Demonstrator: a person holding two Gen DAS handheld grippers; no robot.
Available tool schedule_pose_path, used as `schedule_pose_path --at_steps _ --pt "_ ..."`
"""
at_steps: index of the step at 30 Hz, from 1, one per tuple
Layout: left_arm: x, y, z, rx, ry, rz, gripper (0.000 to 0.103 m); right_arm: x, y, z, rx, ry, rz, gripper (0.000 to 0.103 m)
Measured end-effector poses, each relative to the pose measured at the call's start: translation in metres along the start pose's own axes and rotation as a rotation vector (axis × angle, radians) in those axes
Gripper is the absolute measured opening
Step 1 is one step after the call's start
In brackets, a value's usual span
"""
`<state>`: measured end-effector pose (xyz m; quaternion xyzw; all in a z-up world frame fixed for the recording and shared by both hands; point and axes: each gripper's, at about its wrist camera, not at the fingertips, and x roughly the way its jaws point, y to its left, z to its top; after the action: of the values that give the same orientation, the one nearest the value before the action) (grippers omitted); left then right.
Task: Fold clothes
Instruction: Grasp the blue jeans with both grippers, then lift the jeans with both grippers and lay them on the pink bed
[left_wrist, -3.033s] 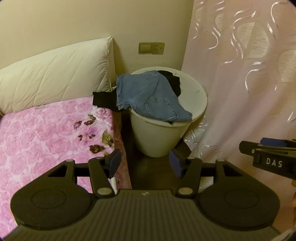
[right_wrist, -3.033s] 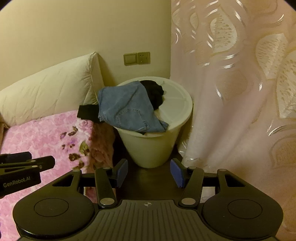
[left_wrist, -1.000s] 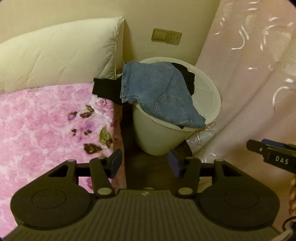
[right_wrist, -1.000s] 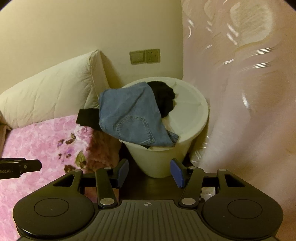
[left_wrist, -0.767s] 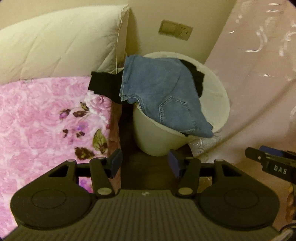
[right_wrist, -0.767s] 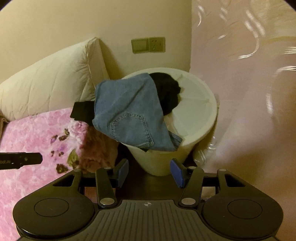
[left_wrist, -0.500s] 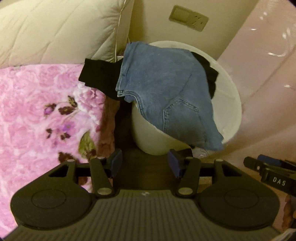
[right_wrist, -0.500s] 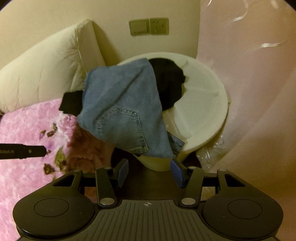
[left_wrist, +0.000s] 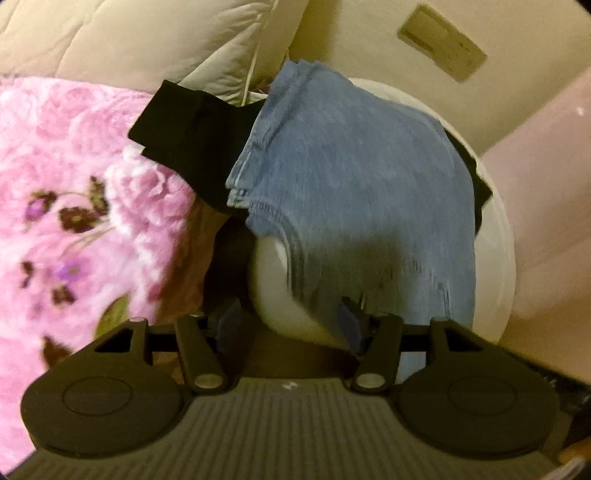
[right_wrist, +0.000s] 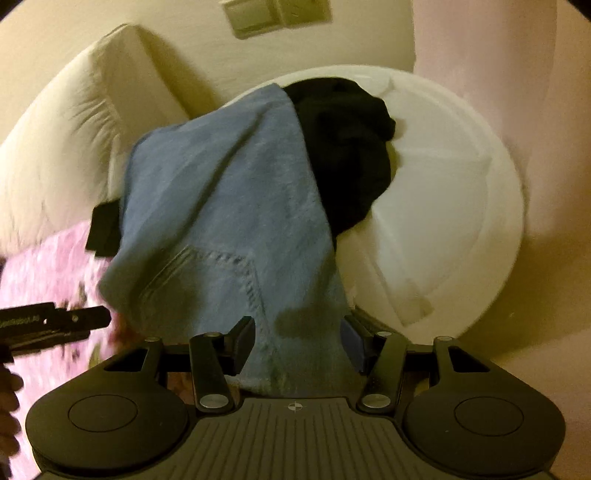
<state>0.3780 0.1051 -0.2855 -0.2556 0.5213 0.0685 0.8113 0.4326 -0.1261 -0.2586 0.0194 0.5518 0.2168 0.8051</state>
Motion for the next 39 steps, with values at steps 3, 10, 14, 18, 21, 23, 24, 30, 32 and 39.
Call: schedule_pose_path --at_steps 3,10,14,18,21,23,24,30,32,39 --pt "0.016 0.005 0.010 -0.068 0.001 -0.059 0.058 0.020 -0.011 0.011 0.045 -0.005 0.006 0.055" --pt "0.045 0.020 0.017 -0.238 -0.005 -0.225 0.061 0.052 -0.028 0.029 0.157 -0.021 0.110 0.055" --pt "0.042 0.012 0.023 -0.205 -0.040 -0.265 0.036 0.053 -0.028 0.035 0.123 -0.043 0.175 0.035" --pt "0.017 -0.009 0.029 -0.026 -0.115 -0.231 0.018 0.035 -0.021 0.041 0.043 -0.073 0.264 0.011" --pt "-0.015 -0.018 0.034 0.015 -0.192 -0.248 0.015 0.007 -0.017 0.052 0.040 -0.137 0.341 0.009" --pt "-0.039 -0.024 0.038 0.043 -0.253 -0.253 0.014 -0.018 -0.009 0.061 0.037 -0.200 0.415 0.008" --pt "-0.053 -0.026 0.042 0.046 -0.285 -0.260 0.013 -0.032 -0.003 0.065 0.032 -0.231 0.450 0.008" --pt "-0.142 -0.022 0.059 0.023 -0.480 -0.303 0.010 -0.106 0.046 0.098 -0.028 -0.396 0.623 0.006" --pt "-0.178 -0.016 0.060 0.015 -0.558 -0.309 0.010 -0.131 0.068 0.109 -0.054 -0.437 0.685 0.006" --pt "-0.321 0.023 0.036 -0.021 -0.809 -0.300 0.010 -0.216 0.177 0.118 -0.204 -0.554 0.930 0.006"
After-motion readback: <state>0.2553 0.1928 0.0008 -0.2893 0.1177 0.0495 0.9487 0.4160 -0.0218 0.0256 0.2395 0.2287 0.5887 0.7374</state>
